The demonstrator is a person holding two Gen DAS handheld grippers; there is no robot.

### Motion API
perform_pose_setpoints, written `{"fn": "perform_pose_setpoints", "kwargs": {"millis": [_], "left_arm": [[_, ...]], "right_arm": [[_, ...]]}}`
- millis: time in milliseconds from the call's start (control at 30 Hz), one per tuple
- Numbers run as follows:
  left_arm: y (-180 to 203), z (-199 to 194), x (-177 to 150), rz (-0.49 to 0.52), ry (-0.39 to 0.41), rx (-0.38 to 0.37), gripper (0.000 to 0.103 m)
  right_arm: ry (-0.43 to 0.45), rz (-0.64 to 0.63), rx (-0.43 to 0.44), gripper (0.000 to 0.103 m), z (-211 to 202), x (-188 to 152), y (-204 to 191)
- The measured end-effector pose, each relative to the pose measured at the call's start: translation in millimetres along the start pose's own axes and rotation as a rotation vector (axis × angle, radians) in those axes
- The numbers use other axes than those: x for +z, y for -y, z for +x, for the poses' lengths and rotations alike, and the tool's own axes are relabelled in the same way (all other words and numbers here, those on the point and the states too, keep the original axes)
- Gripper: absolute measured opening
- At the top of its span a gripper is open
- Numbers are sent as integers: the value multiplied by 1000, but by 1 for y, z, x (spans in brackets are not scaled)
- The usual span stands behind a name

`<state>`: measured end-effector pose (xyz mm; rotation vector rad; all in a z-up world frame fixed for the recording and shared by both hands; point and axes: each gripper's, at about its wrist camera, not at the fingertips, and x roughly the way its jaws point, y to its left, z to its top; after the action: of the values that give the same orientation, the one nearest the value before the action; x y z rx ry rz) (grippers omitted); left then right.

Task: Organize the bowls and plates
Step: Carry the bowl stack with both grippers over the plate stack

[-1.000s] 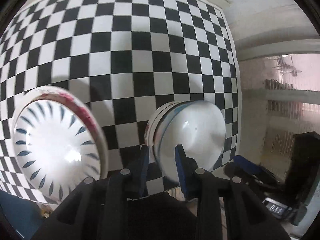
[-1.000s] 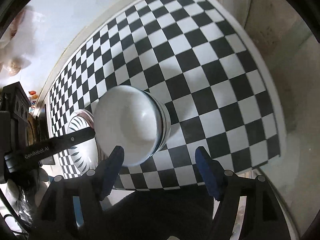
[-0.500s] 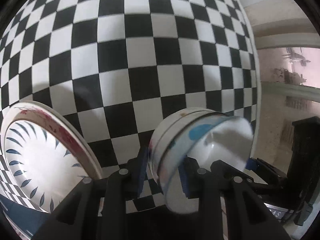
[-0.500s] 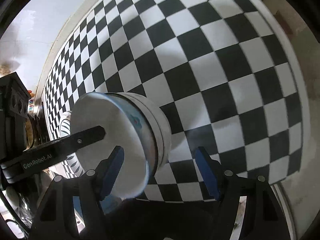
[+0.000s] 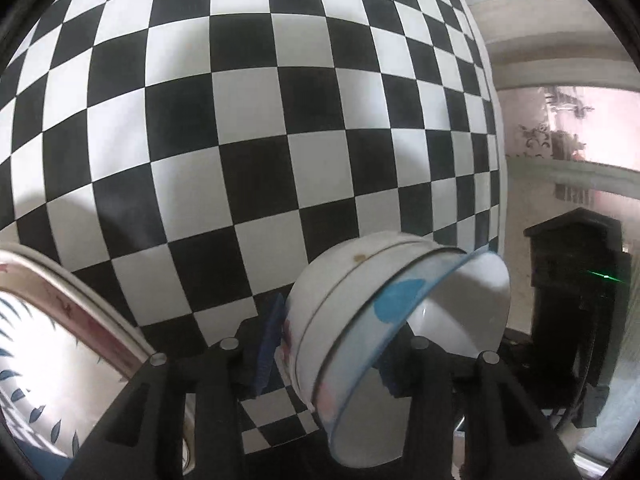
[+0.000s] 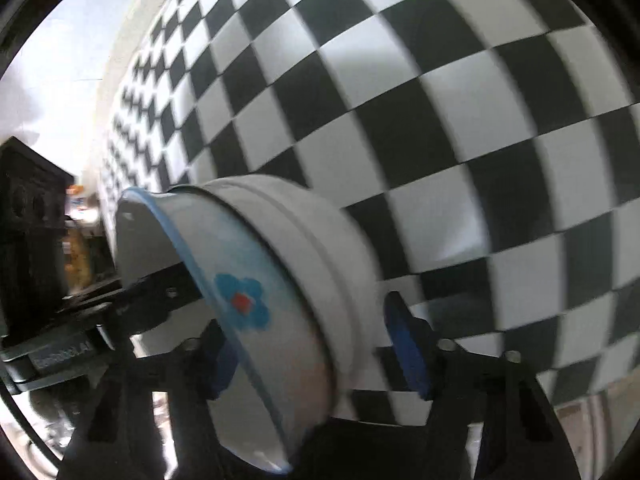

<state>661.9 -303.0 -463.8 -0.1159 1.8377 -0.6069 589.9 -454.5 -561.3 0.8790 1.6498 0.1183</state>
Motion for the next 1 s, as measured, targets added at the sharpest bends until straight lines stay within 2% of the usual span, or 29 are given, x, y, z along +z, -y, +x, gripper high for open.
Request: {"fn": "perform_pose_setpoints", "kwargs": {"millis": [400, 700, 1000], "left_arm": [[-3, -6, -13, 55, 38, -39, 37], [-4, -10, -18, 71, 68, 1, 37], [-15, -32, -24, 62, 116, -11, 37]], "right_arm": [[25, 13, 115, 55, 2, 1, 17], [33, -45, 97, 51, -9, -7, 10], [38, -82, 107, 50, -8, -13, -18]]}}
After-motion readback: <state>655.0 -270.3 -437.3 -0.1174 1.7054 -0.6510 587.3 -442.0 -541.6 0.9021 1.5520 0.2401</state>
